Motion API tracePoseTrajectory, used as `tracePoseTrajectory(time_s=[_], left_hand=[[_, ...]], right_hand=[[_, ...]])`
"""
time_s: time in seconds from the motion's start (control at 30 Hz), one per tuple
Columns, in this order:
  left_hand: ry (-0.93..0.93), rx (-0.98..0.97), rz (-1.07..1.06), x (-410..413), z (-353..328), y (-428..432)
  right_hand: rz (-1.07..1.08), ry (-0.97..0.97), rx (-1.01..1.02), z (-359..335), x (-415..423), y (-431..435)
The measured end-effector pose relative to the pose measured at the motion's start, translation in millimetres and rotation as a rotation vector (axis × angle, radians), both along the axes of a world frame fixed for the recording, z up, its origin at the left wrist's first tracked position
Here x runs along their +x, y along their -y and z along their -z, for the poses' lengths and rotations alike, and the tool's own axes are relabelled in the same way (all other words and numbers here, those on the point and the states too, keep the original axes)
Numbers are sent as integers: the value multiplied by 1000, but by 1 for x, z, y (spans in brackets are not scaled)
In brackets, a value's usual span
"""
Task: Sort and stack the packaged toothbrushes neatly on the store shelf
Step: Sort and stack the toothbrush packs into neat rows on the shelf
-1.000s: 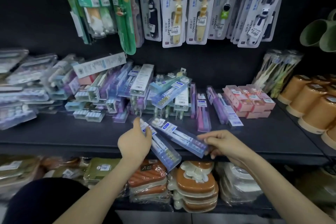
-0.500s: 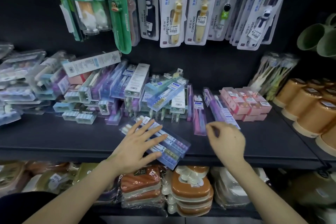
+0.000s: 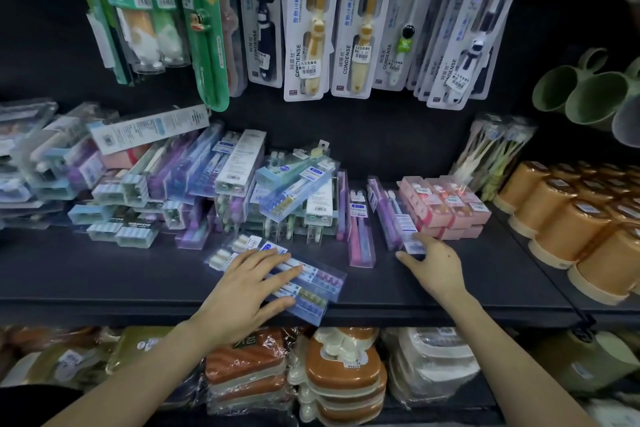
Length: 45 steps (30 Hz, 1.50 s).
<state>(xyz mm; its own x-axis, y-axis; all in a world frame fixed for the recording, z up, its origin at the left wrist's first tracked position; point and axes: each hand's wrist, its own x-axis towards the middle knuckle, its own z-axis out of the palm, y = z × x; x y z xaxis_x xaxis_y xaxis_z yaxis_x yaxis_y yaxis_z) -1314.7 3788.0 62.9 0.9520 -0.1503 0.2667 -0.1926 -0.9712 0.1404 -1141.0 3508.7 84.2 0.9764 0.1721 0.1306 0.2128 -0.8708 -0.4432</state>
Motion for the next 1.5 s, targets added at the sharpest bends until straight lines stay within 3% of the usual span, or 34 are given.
tracePoseTrajectory(time_s=[0.23,0.37,0.5,0.63,0.83,0.93,1.07,1.13,1.37,1.5], left_hand=[[3,-18,-5,1,2,1],[16,-44,7,0,3,2],[153,-161,-52,-7,-7,3],[424,-189,-123,-19,-21,-8],[358,-54,-52,-17,-31,-25],[326,-65,-36,-13,-34,-33],[165,-220,-40,-6,-37,-42],[58,-233,-68,0,-37,-46],[65,44,0,5,-40,-39],[-52,81,46,-3,-28,-37]], right_hand=[[171,157,337,-3,-27,6],[91,159,625,-21,-57,16],[-112,-187,959,-41,-77,6],[-276,-530,928,-44,-94,-17],[-314,-881,1007,-40,-100,-56],[-321,-857,906,-34,-99,-66],[-490,-247,323,-30,-94,-65],[-577,-101,112,-27,-93,-67],[-609,189,-87,-19,-93,-75],[-621,102,-185,-27,-83,-79]])
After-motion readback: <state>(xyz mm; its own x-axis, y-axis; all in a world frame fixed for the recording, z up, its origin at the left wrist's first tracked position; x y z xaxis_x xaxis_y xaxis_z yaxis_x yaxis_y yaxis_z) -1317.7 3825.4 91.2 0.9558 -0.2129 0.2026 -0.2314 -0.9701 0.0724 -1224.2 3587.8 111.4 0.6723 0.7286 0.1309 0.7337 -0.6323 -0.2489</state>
